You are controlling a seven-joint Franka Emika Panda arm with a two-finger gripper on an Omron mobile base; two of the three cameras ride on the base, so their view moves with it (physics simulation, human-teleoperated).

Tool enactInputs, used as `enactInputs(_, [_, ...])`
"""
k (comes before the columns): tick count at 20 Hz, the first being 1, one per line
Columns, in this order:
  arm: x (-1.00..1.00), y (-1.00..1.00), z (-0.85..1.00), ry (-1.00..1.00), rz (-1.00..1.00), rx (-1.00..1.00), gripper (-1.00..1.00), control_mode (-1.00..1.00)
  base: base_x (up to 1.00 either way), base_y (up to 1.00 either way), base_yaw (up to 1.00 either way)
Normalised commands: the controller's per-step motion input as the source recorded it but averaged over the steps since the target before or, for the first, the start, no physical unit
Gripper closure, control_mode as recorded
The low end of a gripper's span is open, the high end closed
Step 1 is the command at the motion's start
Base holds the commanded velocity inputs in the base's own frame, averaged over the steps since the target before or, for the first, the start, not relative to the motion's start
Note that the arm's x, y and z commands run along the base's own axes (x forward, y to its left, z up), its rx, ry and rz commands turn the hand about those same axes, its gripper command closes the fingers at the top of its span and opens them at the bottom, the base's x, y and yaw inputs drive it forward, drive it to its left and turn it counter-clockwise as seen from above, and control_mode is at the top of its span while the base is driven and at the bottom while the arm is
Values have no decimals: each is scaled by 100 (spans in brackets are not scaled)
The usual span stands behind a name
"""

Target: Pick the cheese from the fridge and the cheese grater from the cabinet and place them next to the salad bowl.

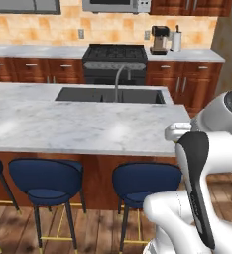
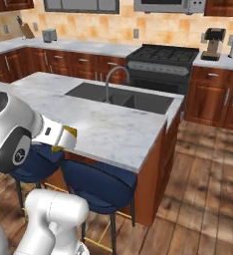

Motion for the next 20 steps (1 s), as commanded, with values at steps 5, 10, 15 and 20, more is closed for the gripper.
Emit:
enactInputs(5, [0, 0, 0, 0, 0, 0, 100, 100, -6, -100, 36])
enactInputs(10, [0, 0, 0, 0, 0, 0, 100, 100, 46, -100, 51])
enactInputs(15, [0, 0, 0, 0, 0, 0, 100, 100, 90, -100, 42])
enactInputs(20, [0, 0, 0, 0, 0, 0, 100, 100, 100, -100, 38])
